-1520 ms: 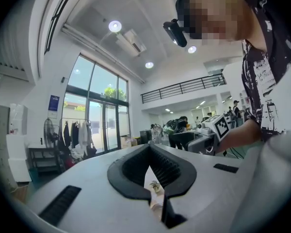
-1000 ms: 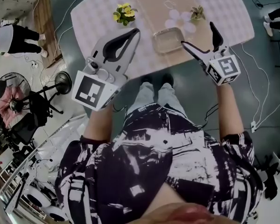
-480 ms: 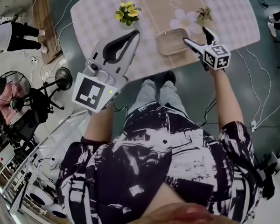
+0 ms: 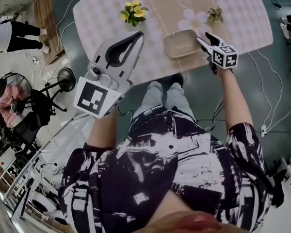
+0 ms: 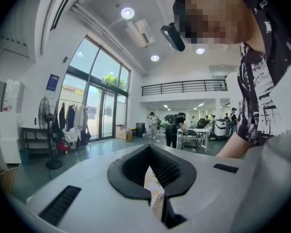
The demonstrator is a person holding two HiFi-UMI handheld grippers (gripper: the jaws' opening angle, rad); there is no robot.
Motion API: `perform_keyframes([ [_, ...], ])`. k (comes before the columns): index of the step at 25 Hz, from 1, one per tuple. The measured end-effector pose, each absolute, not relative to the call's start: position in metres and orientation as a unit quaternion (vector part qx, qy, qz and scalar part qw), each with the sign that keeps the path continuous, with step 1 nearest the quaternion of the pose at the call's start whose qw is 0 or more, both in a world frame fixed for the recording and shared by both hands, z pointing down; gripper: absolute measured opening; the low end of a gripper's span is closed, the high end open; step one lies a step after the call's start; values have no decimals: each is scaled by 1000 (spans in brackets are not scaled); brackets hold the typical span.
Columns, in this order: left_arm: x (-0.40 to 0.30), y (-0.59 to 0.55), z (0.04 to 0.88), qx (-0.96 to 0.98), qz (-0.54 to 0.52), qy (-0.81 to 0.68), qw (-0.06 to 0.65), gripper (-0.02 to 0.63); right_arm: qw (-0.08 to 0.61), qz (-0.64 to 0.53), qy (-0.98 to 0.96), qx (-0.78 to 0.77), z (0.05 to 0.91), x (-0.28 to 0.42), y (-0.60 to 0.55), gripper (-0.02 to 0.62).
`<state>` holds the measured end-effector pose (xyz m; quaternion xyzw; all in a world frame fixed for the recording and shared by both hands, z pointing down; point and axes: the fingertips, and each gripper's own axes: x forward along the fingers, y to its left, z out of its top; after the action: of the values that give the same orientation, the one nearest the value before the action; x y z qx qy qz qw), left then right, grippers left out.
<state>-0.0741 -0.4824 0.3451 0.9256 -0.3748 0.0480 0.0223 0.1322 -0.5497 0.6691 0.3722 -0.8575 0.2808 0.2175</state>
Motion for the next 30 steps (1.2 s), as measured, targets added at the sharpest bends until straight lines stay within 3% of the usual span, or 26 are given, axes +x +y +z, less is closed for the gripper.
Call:
perform_keyframes([
  [5, -75, -486, 346, 925, 49, -376, 24, 0, 222, 312, -850, 362, 683, 133, -547, 168],
  [19, -79, -483, 346, 922, 52, -382, 24, 0, 209, 364, -840, 343, 700, 131, -541, 29],
  [30, -75, -478, 344, 923, 49, -380, 21, 0, 174, 376, -840, 352, 686, 136, -540, 15],
])
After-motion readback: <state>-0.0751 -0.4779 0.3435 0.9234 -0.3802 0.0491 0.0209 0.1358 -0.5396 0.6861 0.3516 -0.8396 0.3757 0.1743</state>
